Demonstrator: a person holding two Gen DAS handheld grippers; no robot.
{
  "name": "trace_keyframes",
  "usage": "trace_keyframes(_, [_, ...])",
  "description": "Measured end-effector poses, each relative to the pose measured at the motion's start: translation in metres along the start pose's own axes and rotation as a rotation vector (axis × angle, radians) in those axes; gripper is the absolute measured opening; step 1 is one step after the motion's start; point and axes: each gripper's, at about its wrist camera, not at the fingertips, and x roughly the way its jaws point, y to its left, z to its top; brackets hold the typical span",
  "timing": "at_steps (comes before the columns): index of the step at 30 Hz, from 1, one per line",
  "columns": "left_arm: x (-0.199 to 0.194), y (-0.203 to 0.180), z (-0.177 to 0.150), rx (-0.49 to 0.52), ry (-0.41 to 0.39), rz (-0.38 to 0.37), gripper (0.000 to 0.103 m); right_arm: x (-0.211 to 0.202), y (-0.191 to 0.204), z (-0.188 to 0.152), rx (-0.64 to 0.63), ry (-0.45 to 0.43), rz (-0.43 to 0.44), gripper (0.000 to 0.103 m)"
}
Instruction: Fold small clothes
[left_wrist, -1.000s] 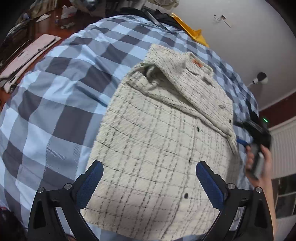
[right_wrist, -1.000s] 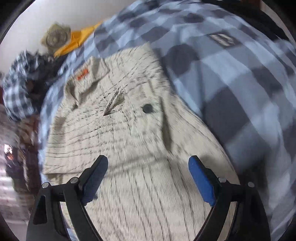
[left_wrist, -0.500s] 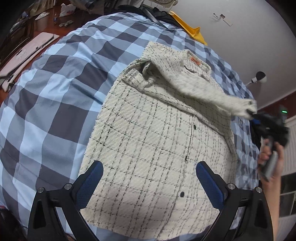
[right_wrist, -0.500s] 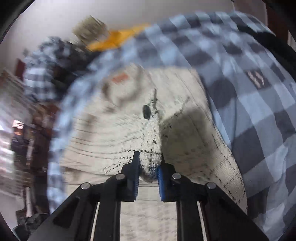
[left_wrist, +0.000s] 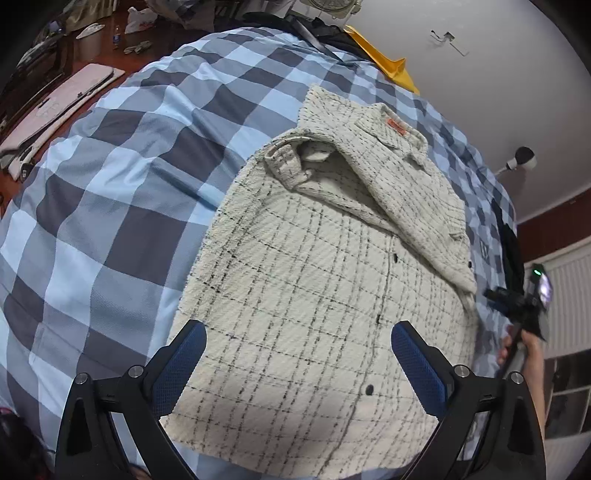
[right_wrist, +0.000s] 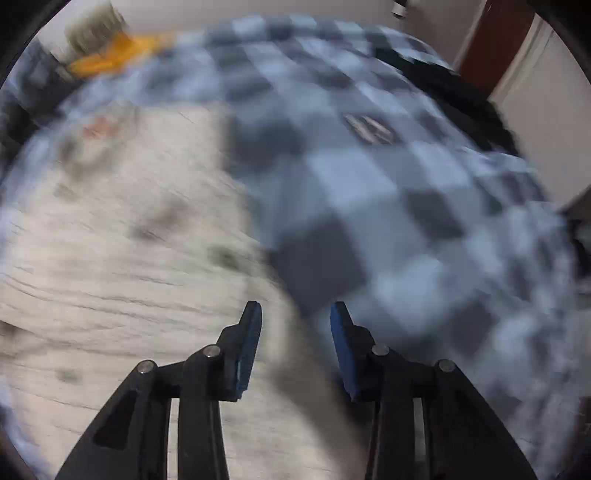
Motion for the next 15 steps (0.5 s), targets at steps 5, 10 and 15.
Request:
trace_keyframes(5, [0.003, -0.003, 0.002, 0.037, -0.040, 0.072, 0.101, -0.079, -0.013, -0.054, 0.185, -0.060, 0.204, 0.081])
trace_keyframes(10, [0.005, -0.015, 0.019, 0.110, -0.122, 0.169, 0.101, -0.086, 0.029, -0.096, 0.168, -0.082, 0.453, 0.092])
trace_keyframes(15, [0.028, -0.056, 0.088, 0.193, -0.181, 0.163, 0.101, -0.043, 0.072, -0.085, 0.040, 0.083, 0.457, 0.092])
